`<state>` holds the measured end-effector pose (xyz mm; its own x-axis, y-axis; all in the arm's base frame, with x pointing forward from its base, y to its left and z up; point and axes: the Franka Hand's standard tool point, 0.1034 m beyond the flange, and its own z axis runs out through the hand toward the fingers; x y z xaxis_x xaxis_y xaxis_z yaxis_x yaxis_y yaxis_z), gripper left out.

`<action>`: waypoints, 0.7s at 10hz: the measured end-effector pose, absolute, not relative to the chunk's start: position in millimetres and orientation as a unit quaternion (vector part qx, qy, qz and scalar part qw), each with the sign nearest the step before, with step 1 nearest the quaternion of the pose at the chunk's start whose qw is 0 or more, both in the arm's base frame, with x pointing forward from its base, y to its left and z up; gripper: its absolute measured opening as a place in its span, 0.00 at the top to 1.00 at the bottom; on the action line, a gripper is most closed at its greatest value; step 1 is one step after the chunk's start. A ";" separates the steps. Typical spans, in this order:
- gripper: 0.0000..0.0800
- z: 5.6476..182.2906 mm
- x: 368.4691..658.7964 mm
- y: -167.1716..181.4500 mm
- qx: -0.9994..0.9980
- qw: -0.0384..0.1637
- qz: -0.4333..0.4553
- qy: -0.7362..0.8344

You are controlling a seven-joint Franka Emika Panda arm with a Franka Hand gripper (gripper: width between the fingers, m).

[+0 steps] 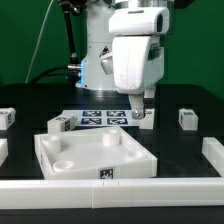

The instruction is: Assemble one leg

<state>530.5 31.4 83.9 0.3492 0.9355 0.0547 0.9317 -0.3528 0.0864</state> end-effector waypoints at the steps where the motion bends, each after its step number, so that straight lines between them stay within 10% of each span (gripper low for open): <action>1: 0.19 83.4 530.2 30.9 0.808 0.025 0.050 0.586; 7: 0.19 67.0 507.8 -4.9 0.696 0.019 0.011 0.718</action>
Offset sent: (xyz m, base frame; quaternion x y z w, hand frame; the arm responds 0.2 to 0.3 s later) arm -0.0078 -0.0260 -0.0079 0.0551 -0.0233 -0.1995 0.9781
